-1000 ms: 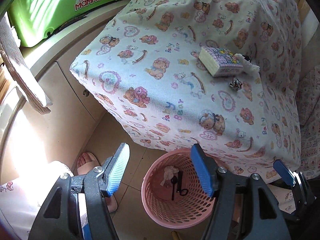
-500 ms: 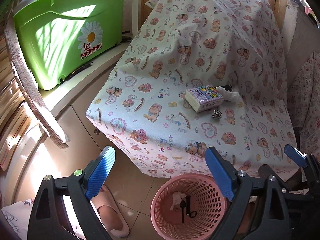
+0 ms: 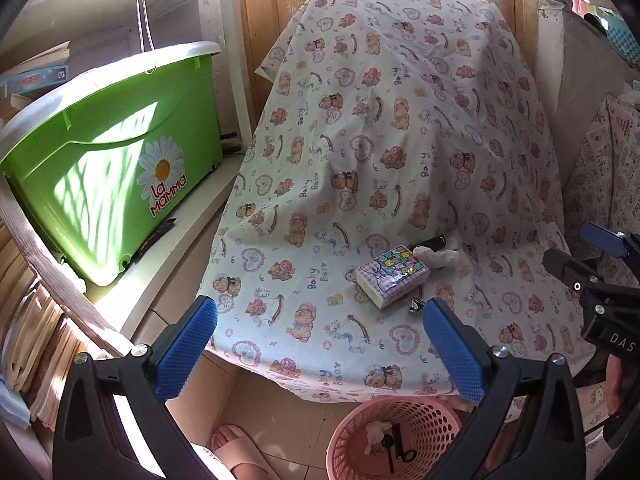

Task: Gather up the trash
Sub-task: 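Move both open tools back up to the table, then close the right tool on the crumpled white tissue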

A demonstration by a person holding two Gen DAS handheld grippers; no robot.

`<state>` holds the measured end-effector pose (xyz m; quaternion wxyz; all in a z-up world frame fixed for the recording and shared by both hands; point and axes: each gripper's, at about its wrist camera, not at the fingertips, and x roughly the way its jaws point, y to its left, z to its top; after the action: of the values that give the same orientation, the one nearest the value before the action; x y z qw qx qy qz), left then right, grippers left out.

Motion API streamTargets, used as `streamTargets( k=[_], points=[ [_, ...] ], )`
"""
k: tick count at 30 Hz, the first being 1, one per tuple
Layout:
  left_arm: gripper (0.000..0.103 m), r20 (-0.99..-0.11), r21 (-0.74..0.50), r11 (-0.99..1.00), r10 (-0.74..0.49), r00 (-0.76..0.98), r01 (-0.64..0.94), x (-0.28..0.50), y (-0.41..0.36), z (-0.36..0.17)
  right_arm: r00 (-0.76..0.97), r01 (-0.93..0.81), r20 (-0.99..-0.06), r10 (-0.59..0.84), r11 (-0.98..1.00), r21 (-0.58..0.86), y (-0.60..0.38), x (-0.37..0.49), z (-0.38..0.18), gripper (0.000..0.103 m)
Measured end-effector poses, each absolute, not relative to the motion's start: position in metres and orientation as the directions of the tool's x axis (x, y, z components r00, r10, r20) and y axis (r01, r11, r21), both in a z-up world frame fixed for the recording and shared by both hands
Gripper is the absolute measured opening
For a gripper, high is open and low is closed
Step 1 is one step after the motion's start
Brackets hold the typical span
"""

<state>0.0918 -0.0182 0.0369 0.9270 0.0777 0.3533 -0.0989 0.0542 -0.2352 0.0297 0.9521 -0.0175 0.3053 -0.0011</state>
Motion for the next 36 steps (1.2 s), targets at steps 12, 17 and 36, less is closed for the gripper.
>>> streamTargets(
  k=[12,17,36],
  points=[
    [0.101,-0.663,0.117,0.969,-0.089,0.744,0.220,0.141,-0.028,0.027,0.772,-0.089,-0.628,0.099,0.995,0.047,-0.247,0.088,0.002,0.080],
    [0.101,-0.732,0.056,0.977,-0.099,0.675,0.204,0.161,-0.020,0.007,0.721,-0.172,-0.675,0.157,0.984,0.044,-0.239,0.101,-0.016,0.063],
    [0.101,-0.789,-0.034,0.994,-0.088,0.608,0.099,0.194,-0.002,0.002,0.631,-0.155,-0.756,0.174,0.983,0.097,-0.224,0.163,-0.052,0.026]
  ],
)
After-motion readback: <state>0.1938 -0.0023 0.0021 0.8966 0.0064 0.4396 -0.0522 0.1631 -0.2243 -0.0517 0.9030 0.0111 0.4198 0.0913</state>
